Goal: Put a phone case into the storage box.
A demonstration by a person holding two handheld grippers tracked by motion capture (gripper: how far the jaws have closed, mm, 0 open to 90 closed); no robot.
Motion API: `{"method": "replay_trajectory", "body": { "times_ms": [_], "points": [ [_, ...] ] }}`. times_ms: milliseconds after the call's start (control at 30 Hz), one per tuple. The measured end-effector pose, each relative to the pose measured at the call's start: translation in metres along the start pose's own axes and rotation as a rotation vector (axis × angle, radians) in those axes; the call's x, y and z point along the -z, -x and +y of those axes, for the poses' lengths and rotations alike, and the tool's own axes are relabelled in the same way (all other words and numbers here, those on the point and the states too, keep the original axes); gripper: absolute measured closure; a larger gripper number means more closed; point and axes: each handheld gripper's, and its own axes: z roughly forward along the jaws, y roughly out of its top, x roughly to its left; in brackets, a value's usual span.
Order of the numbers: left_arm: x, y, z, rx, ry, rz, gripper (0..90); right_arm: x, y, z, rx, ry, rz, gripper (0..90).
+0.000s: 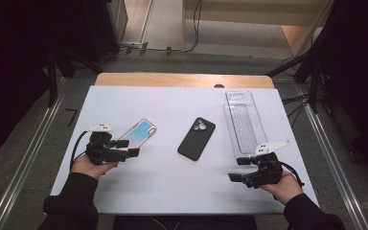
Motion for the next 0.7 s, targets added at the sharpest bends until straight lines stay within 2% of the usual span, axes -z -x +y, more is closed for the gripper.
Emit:
{"method": "replay_trajectory", "body": {
  "times_ms": [33,100,333,400,500,567,700],
  "points": [
    [0.000,0.000,0.000,0.000,0.000,0.000,31.6,0.000,0.000,0.000,-0.003,0.001,0.000,20.5],
    [0.000,0.006,-0.004,0.003,0.008,-0.031,31.6,0.000,0.001,0.000,-0.002,0.001,0.000,20.5],
    [0.001,0.023,-0.013,-0.042,0.024,-0.058,31.6,0.000,0.001,-0.001,-0.005,0.002,-0.011,20.5],
    [-0.002,0.028,-0.019,-0.052,0.003,-0.079,31.6,0.000,0.001,-0.001,-0.012,0.004,-0.016,20.5],
    [-0.003,0.033,-0.022,-0.059,-0.009,-0.086,31.6,-0.001,0.002,-0.001,-0.010,0.004,-0.015,20.5],
    [-0.004,0.039,-0.027,-0.081,-0.021,-0.090,31.6,-0.001,0.002,-0.001,-0.009,0.005,-0.014,20.3],
    [-0.001,0.046,-0.032,-0.088,-0.014,-0.098,30.5,-0.001,0.002,-0.001,-0.017,0.004,-0.022,20.3]
  ]
}}
